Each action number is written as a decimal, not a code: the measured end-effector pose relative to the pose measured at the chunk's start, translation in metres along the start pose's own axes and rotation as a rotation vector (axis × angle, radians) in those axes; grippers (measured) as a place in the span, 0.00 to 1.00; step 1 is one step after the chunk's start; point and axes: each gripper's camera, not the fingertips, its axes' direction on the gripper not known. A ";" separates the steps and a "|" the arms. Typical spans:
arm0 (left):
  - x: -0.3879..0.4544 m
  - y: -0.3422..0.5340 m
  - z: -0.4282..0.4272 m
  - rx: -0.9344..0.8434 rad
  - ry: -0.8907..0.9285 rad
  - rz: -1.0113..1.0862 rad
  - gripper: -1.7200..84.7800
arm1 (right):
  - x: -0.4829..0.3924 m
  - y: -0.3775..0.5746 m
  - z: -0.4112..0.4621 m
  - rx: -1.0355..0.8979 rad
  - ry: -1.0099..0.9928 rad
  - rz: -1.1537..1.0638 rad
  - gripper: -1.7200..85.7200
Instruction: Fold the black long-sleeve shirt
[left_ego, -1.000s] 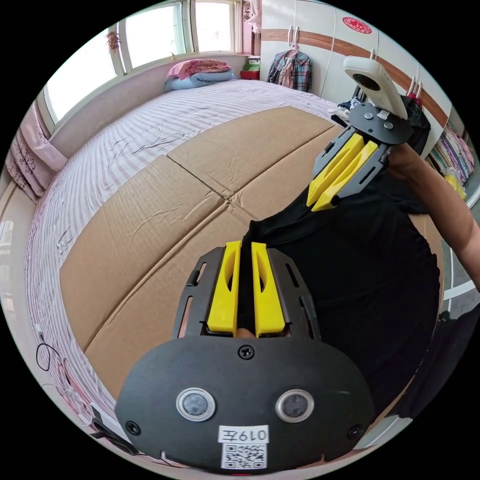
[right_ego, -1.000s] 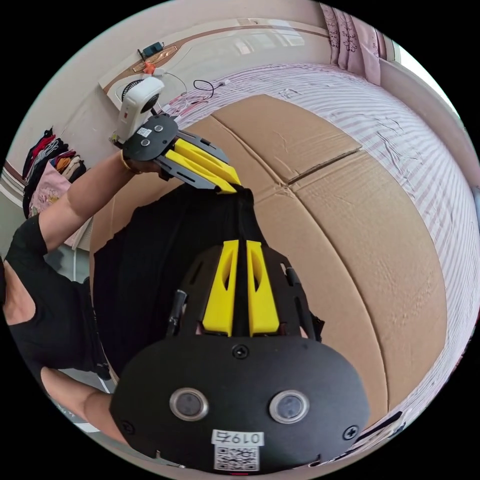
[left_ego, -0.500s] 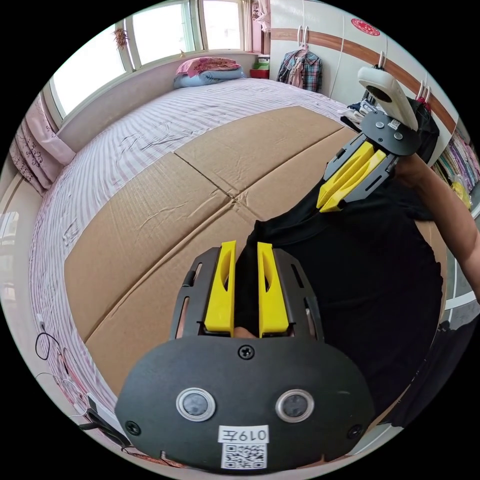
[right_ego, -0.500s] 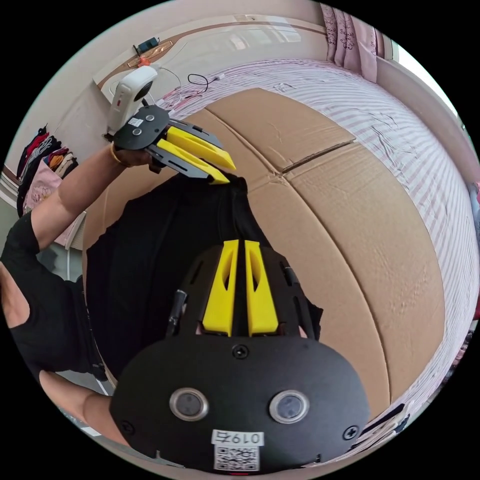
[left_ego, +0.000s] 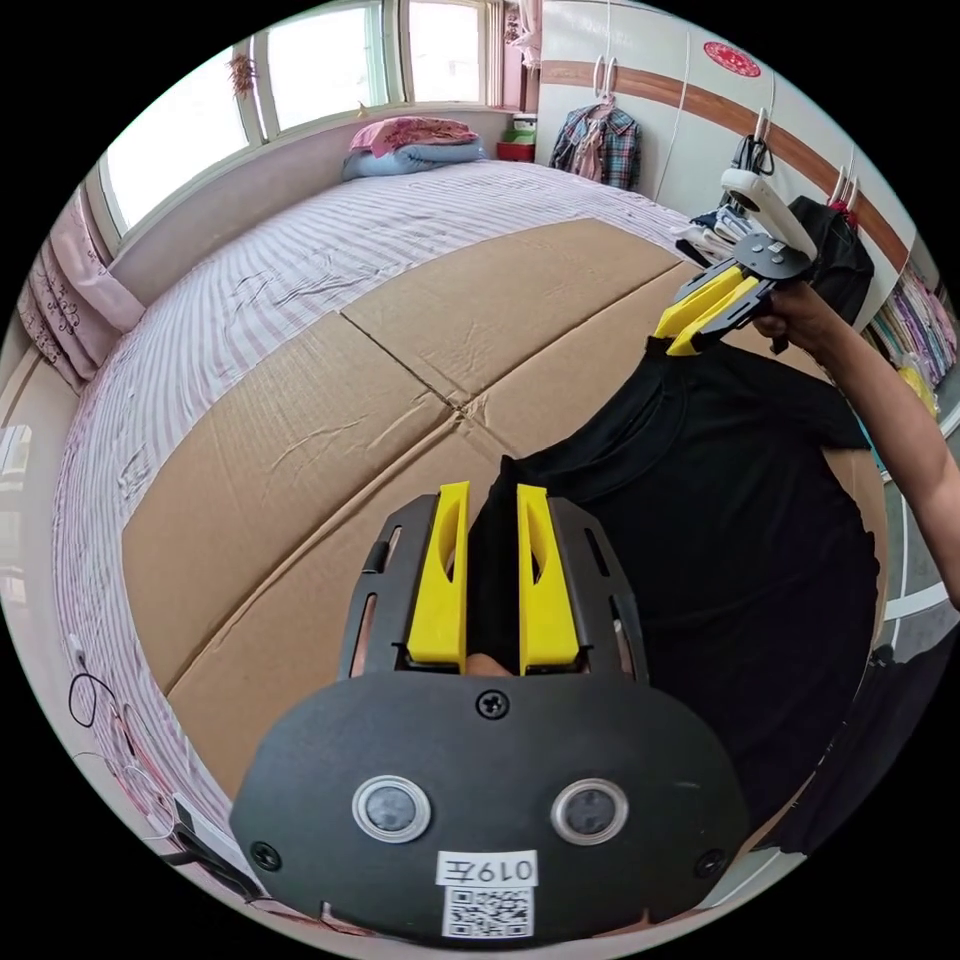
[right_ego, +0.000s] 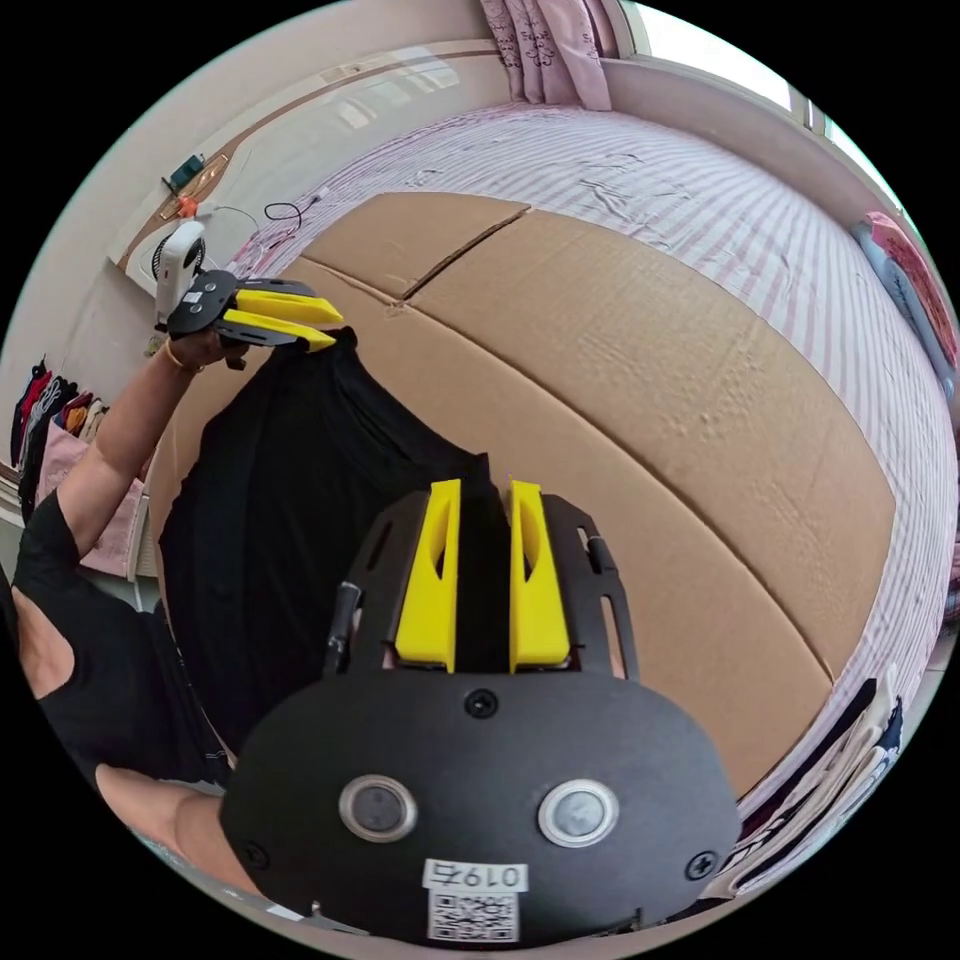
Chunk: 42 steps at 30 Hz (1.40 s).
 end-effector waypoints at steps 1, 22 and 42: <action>0.004 0.000 0.003 -0.008 -0.006 0.004 0.09 | 0.000 0.004 -0.002 0.011 -0.002 -0.004 0.09; 0.055 0.041 0.034 0.031 -0.025 -0.083 0.10 | -0.022 0.088 -0.058 0.061 -0.016 0.036 0.09; 0.158 0.127 0.073 0.102 -0.225 -0.137 0.10 | -0.094 0.197 -0.117 0.060 0.159 0.145 0.09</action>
